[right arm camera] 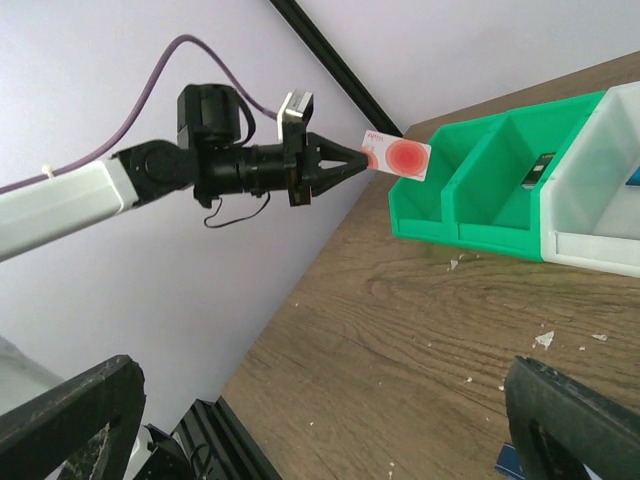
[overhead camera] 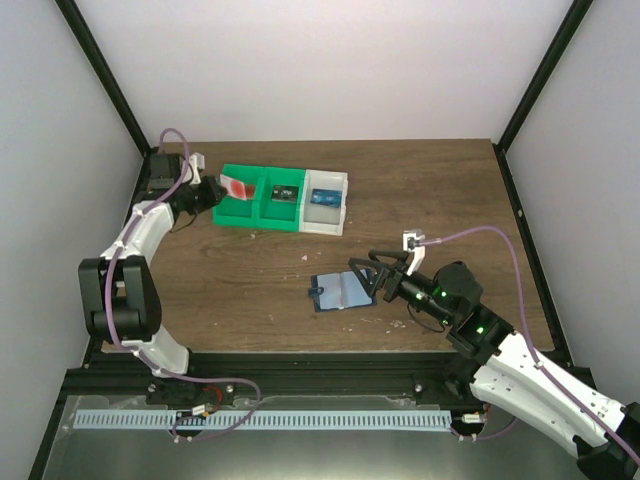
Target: Take the credit cards out of the card holder
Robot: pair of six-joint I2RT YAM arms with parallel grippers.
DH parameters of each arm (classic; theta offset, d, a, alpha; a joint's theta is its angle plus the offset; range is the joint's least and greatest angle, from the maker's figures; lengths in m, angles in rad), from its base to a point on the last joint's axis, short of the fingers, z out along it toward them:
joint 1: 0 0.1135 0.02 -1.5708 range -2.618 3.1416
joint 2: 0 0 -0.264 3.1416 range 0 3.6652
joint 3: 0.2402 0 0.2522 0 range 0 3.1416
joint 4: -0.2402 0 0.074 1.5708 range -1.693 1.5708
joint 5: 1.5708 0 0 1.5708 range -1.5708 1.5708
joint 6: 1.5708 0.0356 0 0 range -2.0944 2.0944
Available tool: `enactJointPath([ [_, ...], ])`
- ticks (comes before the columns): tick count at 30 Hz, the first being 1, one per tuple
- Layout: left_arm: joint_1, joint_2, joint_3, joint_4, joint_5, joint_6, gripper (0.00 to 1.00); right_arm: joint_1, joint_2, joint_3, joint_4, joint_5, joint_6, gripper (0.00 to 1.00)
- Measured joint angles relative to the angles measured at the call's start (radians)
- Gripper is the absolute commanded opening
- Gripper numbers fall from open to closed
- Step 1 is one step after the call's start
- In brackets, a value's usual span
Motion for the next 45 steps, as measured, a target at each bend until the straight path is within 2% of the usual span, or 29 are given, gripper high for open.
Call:
enactJointPath([
  [16, 0.008, 0.345, 0.338, -0.117, -0.058, 0.065, 0.00, 0.000, 0.015, -0.005, -0.018, -0.012, 0.038, 1.00],
  [26, 0.008, 0.456, 0.453, -0.147, -0.040, 0.074, 0.03, 0.000, 0.050, -0.005, -0.004, -0.006, 0.070, 1.00],
  [32, 0.008, 0.505, 0.505, -0.166, -0.031, 0.079, 0.01, 0.000, 0.072, -0.005, 0.006, 0.001, 0.087, 1.00],
  [45, 0.003, 0.581, 0.553, -0.191, -0.033, 0.089, 0.13, 0.000, -0.020, -0.011, 0.000, 0.062, 0.109, 1.00],
])
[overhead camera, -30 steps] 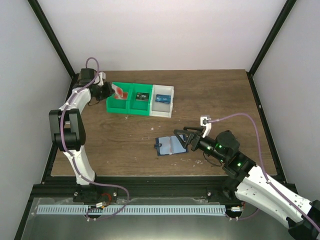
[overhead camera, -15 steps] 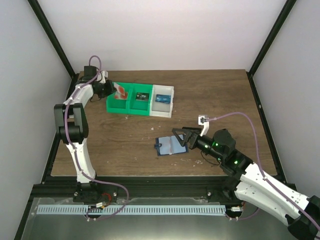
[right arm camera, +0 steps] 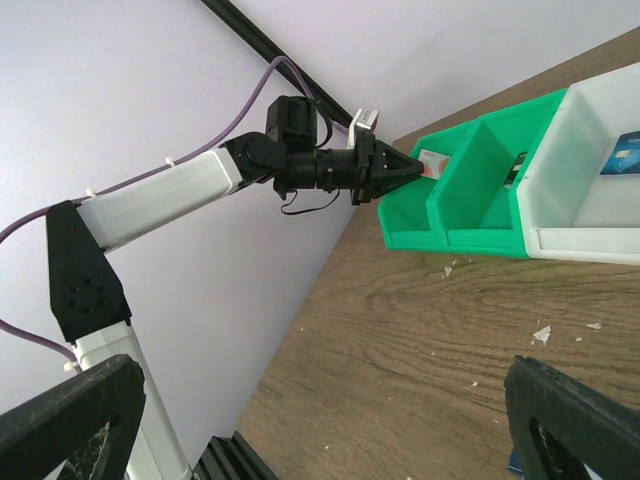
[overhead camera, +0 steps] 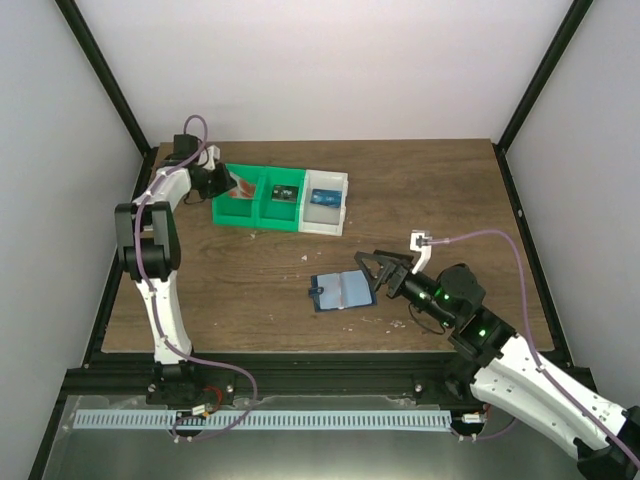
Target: Take the credit cards out of the card holder
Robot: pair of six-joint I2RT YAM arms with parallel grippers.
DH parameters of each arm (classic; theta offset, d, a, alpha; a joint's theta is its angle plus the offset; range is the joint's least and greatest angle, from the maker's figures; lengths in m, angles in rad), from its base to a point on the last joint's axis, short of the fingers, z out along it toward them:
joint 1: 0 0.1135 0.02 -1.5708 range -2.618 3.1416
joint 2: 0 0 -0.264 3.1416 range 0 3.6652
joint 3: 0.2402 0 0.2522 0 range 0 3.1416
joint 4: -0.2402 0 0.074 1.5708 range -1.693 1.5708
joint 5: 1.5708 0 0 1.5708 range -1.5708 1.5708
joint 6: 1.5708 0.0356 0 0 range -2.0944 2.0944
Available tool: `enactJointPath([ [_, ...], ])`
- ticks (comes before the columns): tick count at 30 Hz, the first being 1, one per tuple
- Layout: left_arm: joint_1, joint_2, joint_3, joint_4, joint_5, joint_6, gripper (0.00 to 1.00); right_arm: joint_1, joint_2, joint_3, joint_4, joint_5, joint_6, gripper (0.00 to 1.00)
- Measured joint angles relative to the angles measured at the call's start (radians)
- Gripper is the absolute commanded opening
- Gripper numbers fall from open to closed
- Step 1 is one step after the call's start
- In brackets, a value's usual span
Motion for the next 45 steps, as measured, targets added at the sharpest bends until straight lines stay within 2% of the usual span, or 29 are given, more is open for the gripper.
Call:
enactJointPath([
  [5, -0.010, 0.014, 0.008, 0.005, -0.005, -0.001, 0.11, 0.000, -0.028, -0.005, -0.032, 0.021, 0.002, 1.00],
  [7, -0.016, 0.018, 0.008, 0.008, -0.011, -0.001, 0.15, 0.000, -0.041, -0.006, -0.043, 0.029, 0.004, 1.00],
  [13, -0.031, 0.019, 0.008, 0.017, -0.037, -0.005, 0.16, 0.000, -0.060, -0.006, -0.045, 0.042, 0.004, 1.00],
  [21, -0.034, 0.019, 0.010, 0.030, -0.078, -0.011, 0.24, 0.000, -0.055, -0.016, -0.054, 0.059, 0.021, 1.00],
  [45, -0.034, 0.012, 0.010, 0.069, -0.140, -0.038, 0.29, 0.000, -0.128, -0.039, -0.121, 0.137, 0.056, 1.00],
])
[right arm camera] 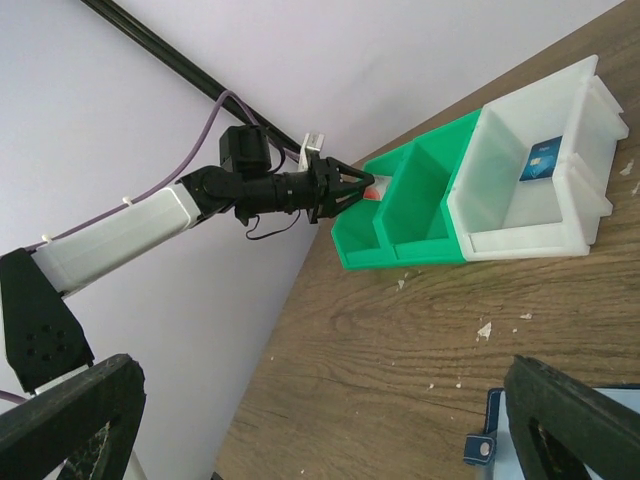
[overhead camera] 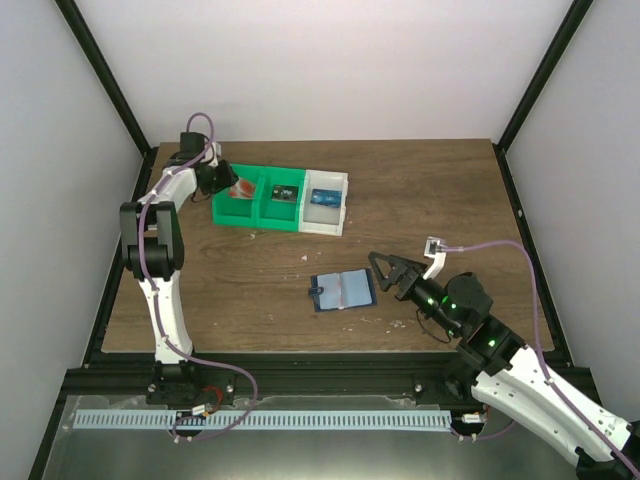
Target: Take the credit cards out of the card holder
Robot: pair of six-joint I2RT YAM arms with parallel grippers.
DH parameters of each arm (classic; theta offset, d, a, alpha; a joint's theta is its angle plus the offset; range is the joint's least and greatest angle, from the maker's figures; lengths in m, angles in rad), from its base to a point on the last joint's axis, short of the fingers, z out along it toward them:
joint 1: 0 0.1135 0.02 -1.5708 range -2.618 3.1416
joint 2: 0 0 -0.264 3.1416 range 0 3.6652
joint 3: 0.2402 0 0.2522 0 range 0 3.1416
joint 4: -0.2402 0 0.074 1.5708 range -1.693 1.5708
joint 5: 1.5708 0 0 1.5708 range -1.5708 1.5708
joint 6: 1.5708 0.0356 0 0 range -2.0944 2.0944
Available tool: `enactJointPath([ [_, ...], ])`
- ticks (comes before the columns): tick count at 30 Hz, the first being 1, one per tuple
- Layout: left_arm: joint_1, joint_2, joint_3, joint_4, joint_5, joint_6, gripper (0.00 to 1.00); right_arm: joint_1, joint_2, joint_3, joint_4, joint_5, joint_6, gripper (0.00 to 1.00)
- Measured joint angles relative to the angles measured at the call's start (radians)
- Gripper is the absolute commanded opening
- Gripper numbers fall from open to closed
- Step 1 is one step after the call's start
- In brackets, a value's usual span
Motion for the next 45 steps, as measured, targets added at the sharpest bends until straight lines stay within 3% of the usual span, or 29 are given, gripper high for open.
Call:
enactJointPath([
  [12, 0.000, 0.000, 0.062, 0.016, -0.008, 0.000, 0.35, 0.000, -0.004, 0.000, -0.029, -0.001, 0.002, 1.00],
  [21, -0.004, -0.045, 0.004, 0.038, -0.008, -0.008, 0.42, 0.000, 0.001, 0.000, -0.029, -0.008, 0.007, 1.00],
  [23, -0.009, -0.087, -0.031, 0.039, -0.001, -0.015, 0.48, 0.000, 0.006, 0.000, -0.033, -0.011, 0.006, 1.00],
  [30, -0.032, -0.309, -0.154, 0.047, 0.030, -0.029, 0.97, 0.000, 0.053, 0.001, -0.072, -0.020, -0.021, 1.00],
  [31, -0.036, -0.343, -0.170, 0.048, 0.034, -0.026, 0.99, 0.000, 0.061, 0.002, -0.081, -0.021, -0.025, 1.00],
  [38, -0.064, -0.549, -0.346, 0.080, 0.100, -0.028, 1.00, 0.000, 0.149, 0.052, -0.183, 0.002, -0.046, 1.00],
  [45, -0.130, -0.734, -0.639, 0.159, 0.239, -0.084, 1.00, 0.000, 0.251, 0.121, -0.270, 0.039, -0.057, 1.00],
])
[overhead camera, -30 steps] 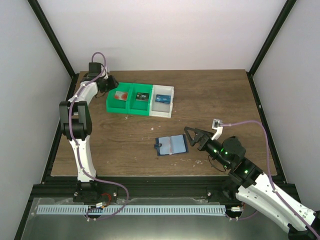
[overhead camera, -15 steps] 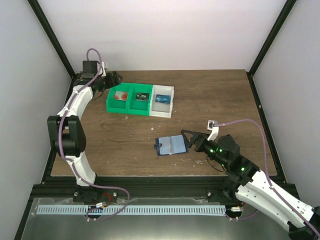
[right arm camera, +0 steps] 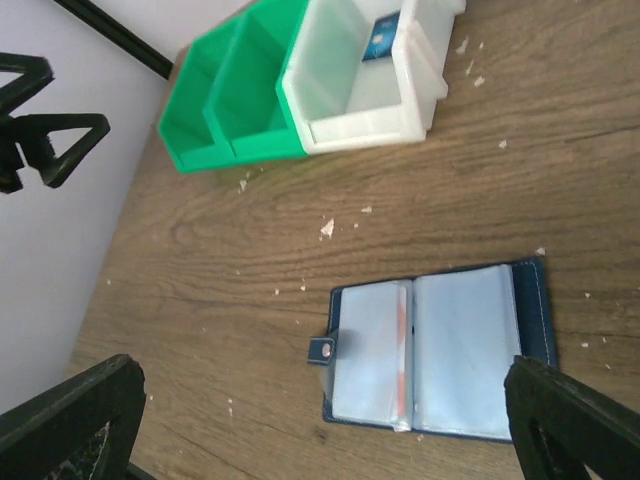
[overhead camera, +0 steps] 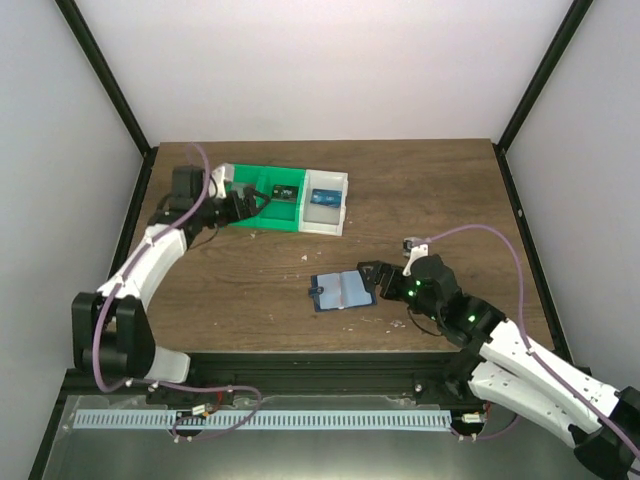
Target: Take the credit cards out of the card holder
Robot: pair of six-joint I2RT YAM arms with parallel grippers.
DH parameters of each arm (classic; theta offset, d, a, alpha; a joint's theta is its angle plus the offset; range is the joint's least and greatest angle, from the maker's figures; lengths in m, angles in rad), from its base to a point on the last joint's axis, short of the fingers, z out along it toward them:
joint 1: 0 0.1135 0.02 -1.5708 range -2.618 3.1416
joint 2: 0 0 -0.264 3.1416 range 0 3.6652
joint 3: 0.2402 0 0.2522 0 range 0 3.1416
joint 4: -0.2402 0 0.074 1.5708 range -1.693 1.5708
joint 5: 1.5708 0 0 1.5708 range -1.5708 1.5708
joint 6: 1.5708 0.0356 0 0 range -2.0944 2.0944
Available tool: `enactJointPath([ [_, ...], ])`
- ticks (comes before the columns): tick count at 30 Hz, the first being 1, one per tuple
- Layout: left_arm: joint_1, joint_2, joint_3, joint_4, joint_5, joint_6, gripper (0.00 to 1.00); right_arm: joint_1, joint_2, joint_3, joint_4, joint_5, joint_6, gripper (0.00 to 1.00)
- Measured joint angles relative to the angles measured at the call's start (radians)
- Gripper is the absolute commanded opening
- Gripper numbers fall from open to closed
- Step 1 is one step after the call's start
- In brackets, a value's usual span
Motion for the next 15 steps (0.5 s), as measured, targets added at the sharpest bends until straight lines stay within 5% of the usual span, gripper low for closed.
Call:
enactJointPath([
  [8, -0.137, -0.206, -0.251, 0.143, 0.039, -0.102, 1.00, 0.000, 0.109, -0.002, 0.025, -0.070, -0.036, 0.90],
  [15, -0.265, -0.278, -0.415, 0.296, 0.040, -0.193, 0.93, 0.000, 0.292, -0.001, 0.095, -0.202, -0.089, 0.49],
])
